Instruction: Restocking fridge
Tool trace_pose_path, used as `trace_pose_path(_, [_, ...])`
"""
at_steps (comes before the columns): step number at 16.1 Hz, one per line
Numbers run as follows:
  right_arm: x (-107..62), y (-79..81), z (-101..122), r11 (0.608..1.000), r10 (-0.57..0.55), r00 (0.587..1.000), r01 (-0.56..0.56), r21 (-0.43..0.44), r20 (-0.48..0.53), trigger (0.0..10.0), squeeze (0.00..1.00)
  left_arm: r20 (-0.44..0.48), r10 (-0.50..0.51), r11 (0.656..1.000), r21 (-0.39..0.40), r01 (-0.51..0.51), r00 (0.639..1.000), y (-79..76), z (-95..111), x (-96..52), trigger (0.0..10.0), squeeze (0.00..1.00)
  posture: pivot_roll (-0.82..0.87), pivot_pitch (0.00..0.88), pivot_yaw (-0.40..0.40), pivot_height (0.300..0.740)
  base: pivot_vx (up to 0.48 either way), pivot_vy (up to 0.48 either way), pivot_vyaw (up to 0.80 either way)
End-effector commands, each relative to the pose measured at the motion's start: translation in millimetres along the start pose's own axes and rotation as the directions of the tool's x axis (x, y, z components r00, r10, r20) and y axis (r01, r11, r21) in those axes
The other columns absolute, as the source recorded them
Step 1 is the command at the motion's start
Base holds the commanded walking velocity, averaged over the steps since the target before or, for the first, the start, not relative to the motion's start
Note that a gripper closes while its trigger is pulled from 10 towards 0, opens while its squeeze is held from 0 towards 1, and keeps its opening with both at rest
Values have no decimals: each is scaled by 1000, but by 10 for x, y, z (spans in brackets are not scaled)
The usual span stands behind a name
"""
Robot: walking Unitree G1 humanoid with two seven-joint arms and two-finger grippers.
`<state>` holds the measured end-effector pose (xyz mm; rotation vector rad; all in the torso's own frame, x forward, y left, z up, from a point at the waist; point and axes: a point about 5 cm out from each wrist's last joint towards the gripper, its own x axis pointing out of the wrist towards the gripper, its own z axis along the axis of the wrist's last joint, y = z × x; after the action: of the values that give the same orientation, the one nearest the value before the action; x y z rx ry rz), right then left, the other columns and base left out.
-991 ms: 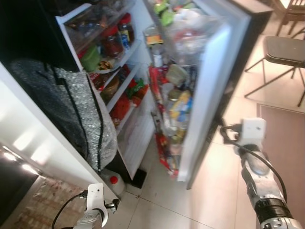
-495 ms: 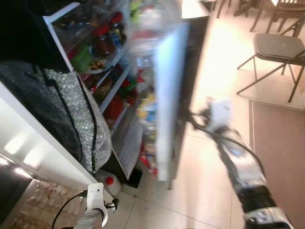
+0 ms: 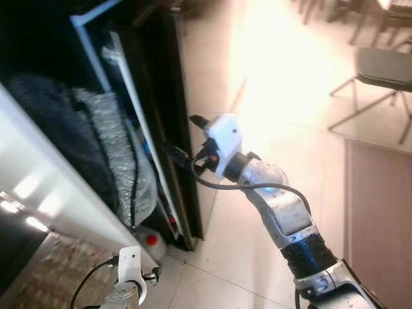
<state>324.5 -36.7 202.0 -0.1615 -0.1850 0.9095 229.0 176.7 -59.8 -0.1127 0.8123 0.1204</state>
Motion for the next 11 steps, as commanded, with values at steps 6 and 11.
trace_pose_path(6, [-157, -198, -92, 996, -86, 993, 87, 7, -79, 10000, 0, -22, 22, 1000, 3, -22, 1000, 51, -59, -12, 10000, 0, -141, 69, 95, 740, 0, 0, 0])
trace_pose_path(11, [-353, -500, -140, 968, -248, 965, 249, 6, -87, 10000, 0, -24, 19, 1000, 9, -19, 1000, 63, -61, -13, 10000, 0, -140, 61, 99, 740, 0, 0, 0])
